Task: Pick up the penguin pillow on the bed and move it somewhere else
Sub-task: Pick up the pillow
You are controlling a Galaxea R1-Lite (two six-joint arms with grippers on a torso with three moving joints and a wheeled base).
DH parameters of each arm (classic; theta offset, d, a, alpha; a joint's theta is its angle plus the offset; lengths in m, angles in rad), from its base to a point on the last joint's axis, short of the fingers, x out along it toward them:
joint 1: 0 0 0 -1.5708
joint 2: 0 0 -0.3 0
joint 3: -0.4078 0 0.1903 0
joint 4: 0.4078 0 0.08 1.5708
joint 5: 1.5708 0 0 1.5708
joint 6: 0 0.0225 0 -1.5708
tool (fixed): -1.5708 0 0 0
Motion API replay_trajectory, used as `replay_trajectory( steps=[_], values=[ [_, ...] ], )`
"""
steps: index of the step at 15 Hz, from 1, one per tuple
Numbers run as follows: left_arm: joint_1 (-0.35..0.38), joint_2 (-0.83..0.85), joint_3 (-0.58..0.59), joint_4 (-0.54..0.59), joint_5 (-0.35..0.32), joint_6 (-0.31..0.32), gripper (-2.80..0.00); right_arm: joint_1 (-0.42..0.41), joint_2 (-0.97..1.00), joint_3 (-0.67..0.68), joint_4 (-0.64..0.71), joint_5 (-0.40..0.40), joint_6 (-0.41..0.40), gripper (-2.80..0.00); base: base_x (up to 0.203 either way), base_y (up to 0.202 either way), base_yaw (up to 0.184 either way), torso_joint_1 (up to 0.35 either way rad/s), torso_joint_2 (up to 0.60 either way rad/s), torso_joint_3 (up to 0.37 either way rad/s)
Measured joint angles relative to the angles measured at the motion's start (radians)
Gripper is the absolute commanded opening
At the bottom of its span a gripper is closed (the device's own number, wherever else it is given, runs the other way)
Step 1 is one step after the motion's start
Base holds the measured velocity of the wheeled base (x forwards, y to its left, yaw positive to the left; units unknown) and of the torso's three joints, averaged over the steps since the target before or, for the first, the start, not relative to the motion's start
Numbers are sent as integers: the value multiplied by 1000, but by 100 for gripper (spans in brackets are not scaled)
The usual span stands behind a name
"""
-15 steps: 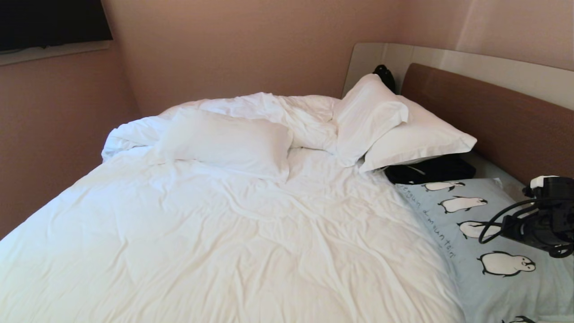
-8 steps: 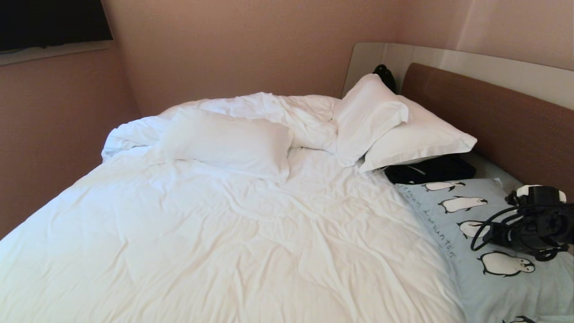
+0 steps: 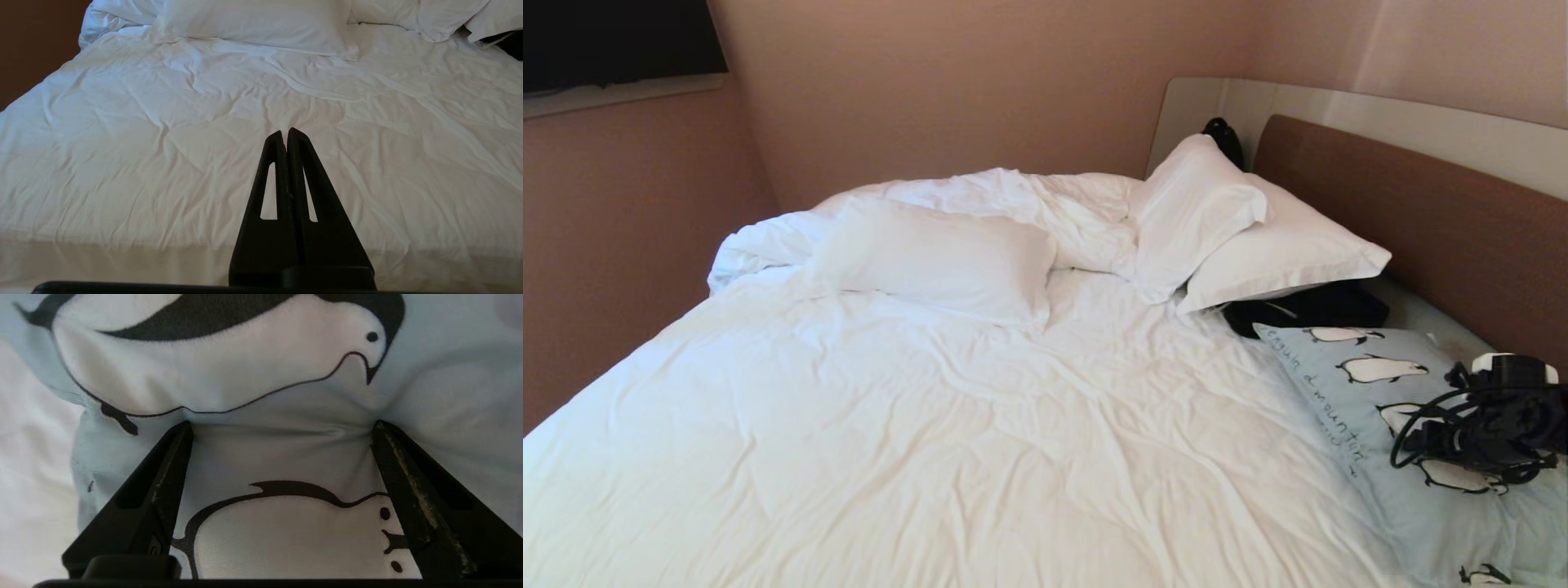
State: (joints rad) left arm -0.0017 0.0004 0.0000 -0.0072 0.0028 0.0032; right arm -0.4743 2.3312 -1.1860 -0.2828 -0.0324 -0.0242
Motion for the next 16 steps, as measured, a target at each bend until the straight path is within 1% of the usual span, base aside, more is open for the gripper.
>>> replay_trajectory(
  steps=[7,10,11,16],
  values=[
    [0,0,0,0,0,0,-280,-5,106,-71,2,2,-10,0,0,0,0,0,0,0],
    [0,0,0,0,0,0,-280,-5,118,-78,5,3,-35,0,0,0,0,0,0,0],
    [0,0,0,0,0,0,-280,-6,120,-78,6,2,-42,-280,0,0,0,0,0,0],
    [0,0,0,0,0,0,-280,-11,123,-77,10,2,-49,-280,0,0,0,0,0,0]
  ],
)
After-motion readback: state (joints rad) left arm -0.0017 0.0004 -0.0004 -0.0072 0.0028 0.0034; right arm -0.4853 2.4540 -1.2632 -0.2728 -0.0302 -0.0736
